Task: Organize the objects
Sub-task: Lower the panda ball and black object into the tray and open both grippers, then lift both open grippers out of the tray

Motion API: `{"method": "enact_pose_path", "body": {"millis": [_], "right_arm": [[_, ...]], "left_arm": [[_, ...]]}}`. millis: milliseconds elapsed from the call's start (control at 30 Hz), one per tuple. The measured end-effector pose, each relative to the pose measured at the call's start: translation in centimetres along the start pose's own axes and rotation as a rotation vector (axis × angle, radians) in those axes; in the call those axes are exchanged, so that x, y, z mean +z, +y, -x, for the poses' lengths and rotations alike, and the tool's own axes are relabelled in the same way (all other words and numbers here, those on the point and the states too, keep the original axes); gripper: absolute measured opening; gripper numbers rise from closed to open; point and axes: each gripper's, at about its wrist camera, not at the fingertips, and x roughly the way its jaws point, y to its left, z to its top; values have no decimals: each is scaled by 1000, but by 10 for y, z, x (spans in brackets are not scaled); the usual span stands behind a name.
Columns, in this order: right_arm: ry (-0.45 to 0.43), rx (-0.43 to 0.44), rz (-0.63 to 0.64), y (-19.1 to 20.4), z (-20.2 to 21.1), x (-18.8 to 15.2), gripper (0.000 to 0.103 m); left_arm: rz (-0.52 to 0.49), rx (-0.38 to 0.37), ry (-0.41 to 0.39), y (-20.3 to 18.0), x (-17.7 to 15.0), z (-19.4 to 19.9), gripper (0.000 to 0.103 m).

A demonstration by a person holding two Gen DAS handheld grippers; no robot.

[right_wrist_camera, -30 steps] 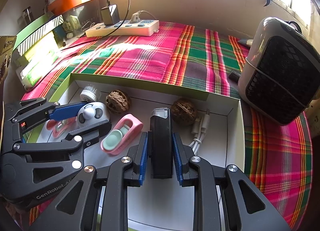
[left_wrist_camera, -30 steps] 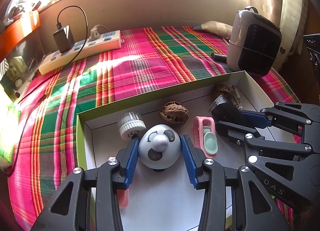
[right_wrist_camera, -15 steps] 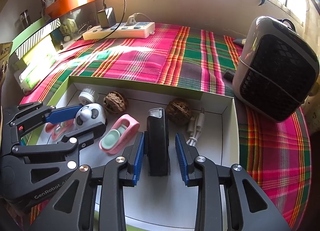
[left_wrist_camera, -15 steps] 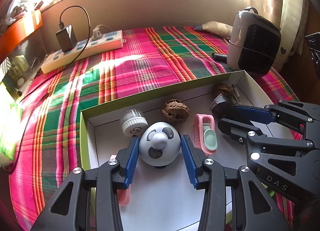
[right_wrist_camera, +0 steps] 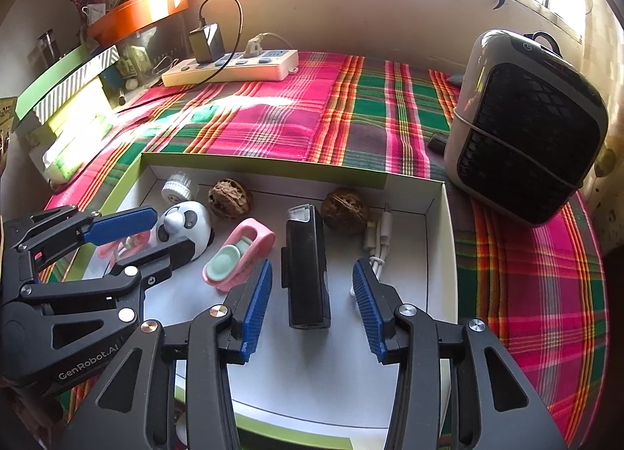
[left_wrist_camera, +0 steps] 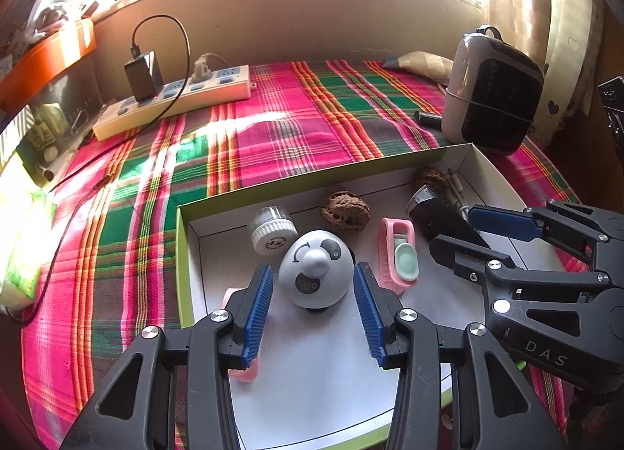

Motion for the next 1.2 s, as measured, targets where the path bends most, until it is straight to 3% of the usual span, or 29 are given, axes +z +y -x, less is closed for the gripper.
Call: {"method": "enact_pose_path", "body": {"millis": [1200], "right_arm": [[-96,-6,-33,20,58,-32,45]], "left_arm": [[33,10,-95,-5,-36,69,42]]}}
